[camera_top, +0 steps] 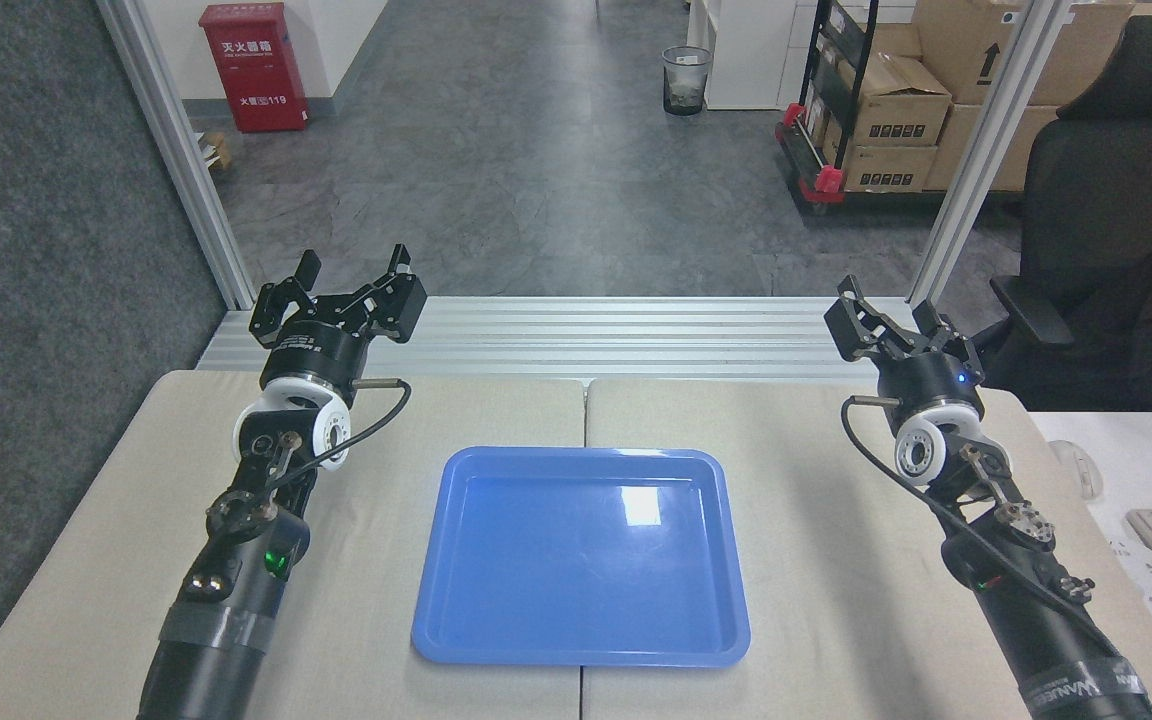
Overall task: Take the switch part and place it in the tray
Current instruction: 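Open the left gripper and lower it toward the table beside the tray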
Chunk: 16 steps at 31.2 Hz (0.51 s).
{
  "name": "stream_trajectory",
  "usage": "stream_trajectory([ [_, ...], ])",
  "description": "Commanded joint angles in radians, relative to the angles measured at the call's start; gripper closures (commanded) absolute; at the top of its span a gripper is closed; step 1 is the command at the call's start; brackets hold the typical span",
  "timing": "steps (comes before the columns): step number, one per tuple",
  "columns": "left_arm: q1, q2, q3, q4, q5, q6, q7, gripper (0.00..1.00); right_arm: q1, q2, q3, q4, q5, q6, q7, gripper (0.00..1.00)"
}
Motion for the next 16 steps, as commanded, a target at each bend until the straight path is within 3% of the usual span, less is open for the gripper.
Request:
stream_trajectory([
  [1, -0.003, -0.03, -0.016, -0.005, -0.005, -0.001, -0.002, 0.0, -0.001, 0.0, 0.0, 0.0, 0.0, 0.0, 0.001, 0.01],
  [16, 0.014, -0.03, -0.033, -0.003, -0.003, 0.05, 0.003, 0.0, 0.0, 0.0, 0.0, 0.0, 0.0, 0.0, 0.001, 0.01],
])
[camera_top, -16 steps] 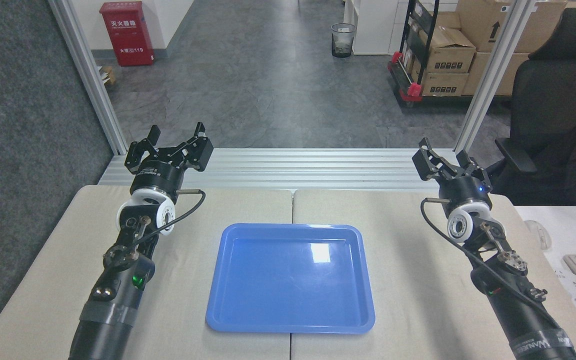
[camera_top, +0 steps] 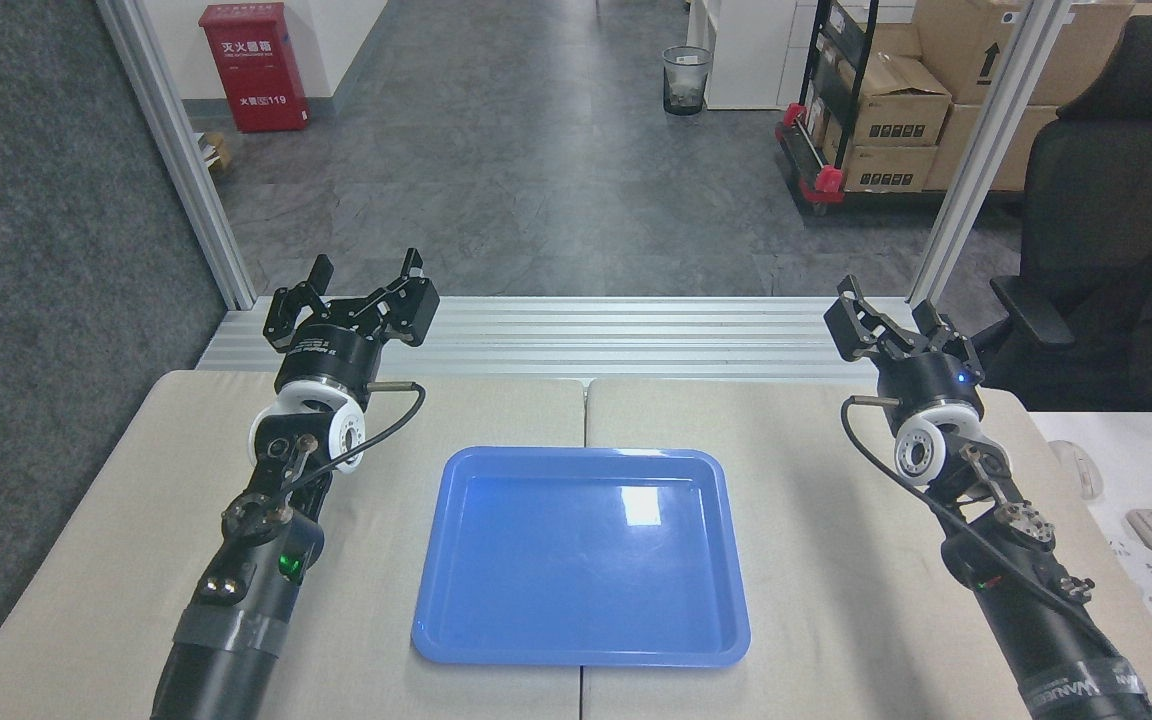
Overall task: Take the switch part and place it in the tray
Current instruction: 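Open the left gripper and lower it toward the table beside the tray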
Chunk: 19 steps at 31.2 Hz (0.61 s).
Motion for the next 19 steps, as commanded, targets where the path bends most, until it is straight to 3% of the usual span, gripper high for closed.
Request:
stream_trajectory([
  [1, 0.016, -0.012, -0.017, -0.001, -0.002, 0.016, 0.01, 0.0, 0.0, 0.0, 0.0, 0.0, 0.0, 0.0, 0.001, 0.01],
  [19, 0.041, 0.016, -0.018, 0.017, -0.099, 0.018, 0.03, 0.0, 0.0, -0.002, 0.0, 0.0, 0.0, 0.0, 0.001, 0.01],
])
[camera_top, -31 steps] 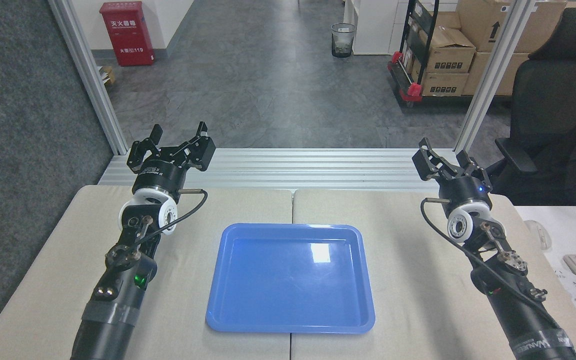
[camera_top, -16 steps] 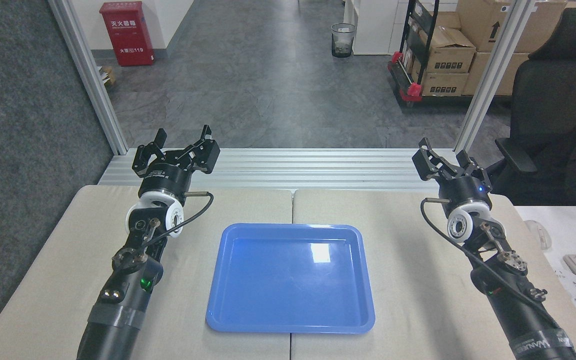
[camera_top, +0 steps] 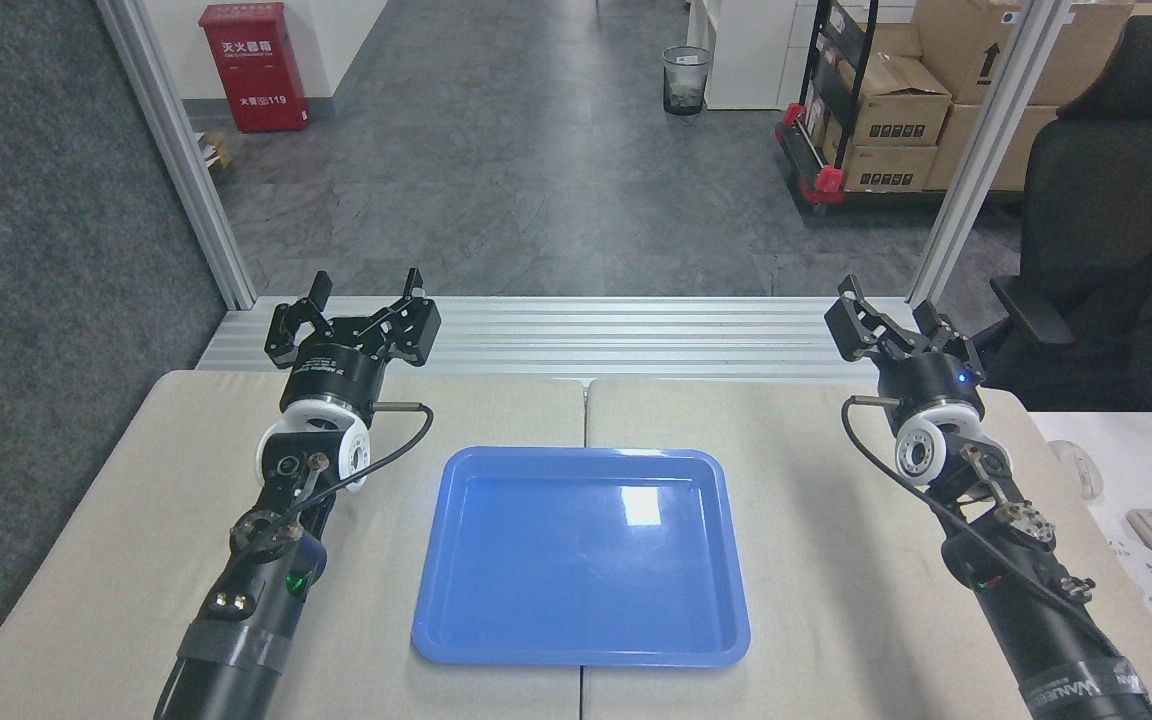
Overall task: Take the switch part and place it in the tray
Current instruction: 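Open the left gripper and lower it toward the table beside the tray, then lower the left gripper onto the small white switch part and close it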
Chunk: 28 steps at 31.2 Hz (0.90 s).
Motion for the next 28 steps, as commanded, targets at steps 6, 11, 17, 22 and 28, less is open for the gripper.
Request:
stream_trajectory([
  [6, 0.015, 0.078, -0.003, 0.006, -0.028, -0.001, 0.0, 0.0, 0.0, -0.001, 0.0, 0.0, 0.0, 0.0, 0.001, 0.01],
  [11, 0.012, 0.096, 0.003, 0.011, -0.023, -0.001, 0.002, 0.0, 0.0, -0.001, 0.0, 0.0, 0.0, 0.0, 0.001, 0.01],
  [17, 0.017, 0.113, 0.006, 0.01, -0.02, 0.001, 0.0, 0.0, 0.0, -0.001, 0.0, 0.0, 0.0, 0.0, 0.001, 0.01],
  [22, 0.053, 0.121, 0.005, 0.003, -0.025, -0.012, -0.007, 0.0, 0.0, -0.001, 0.0, 0.0, 0.0, 0.0, 0.001, 0.01],
  [28, 0.185, 0.154, 0.002, 0.005, -0.026, -0.03, -0.007, 0.0, 0.0, -0.001, 0.0, 0.0, 0.0, 0.0, 0.001, 0.01],
])
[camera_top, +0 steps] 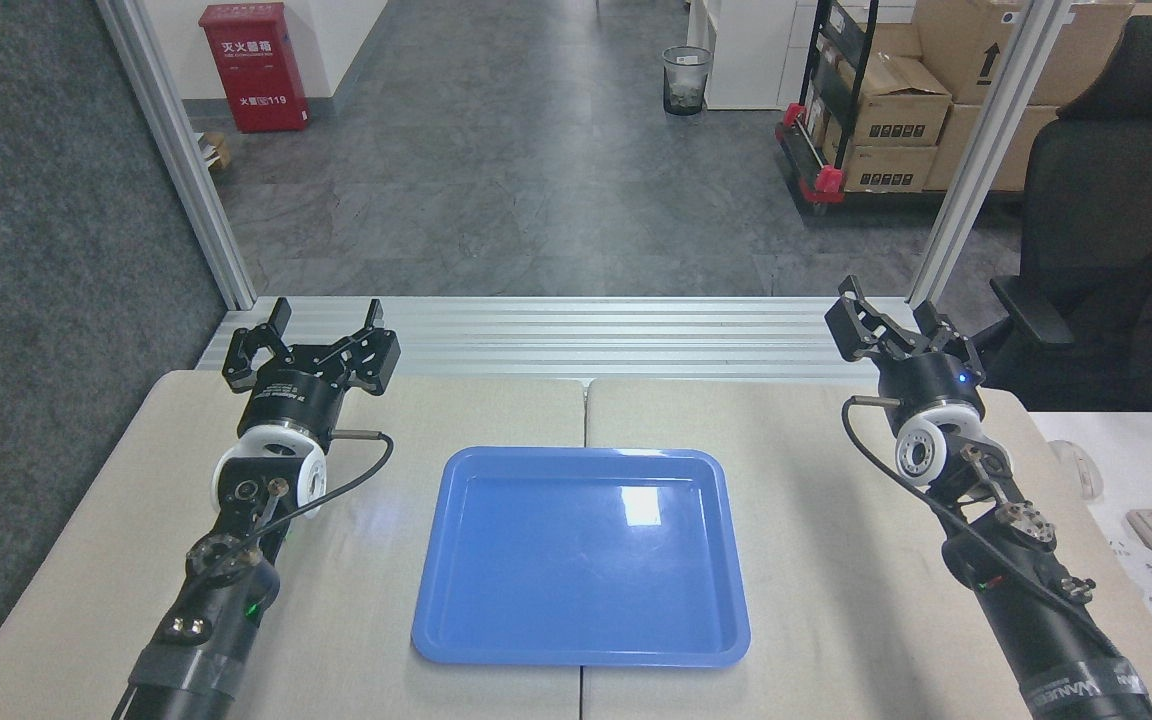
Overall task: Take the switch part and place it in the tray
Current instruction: 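Lower the left gripper onto the small white switch part and close it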
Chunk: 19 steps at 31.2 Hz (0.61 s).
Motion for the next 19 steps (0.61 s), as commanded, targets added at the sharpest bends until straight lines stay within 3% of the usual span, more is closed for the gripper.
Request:
stream_trajectory([
  [1, 0.145, 0.066, 0.001, -0.003, -0.004, -0.022, 0.0, 0.0, 0.0, 0.0, 0.0, 0.0, 0.0, 0.0, 0.001, 0.01],
  [10, 0.26, 0.122, 0.019, 0.015, -0.001, -0.065, 0.02, 0.0, 0.0, 0.0, 0.0, 0.0, 0.0, 0.0, 0.001, 0.01],
  [19, 0.231, 0.166, 0.026, 0.092, -0.007, -0.087, 0.103, 0.0, 0.0, 0.0, 0.0, 0.0, 0.0, 0.0, 0.001, 0.01],
])
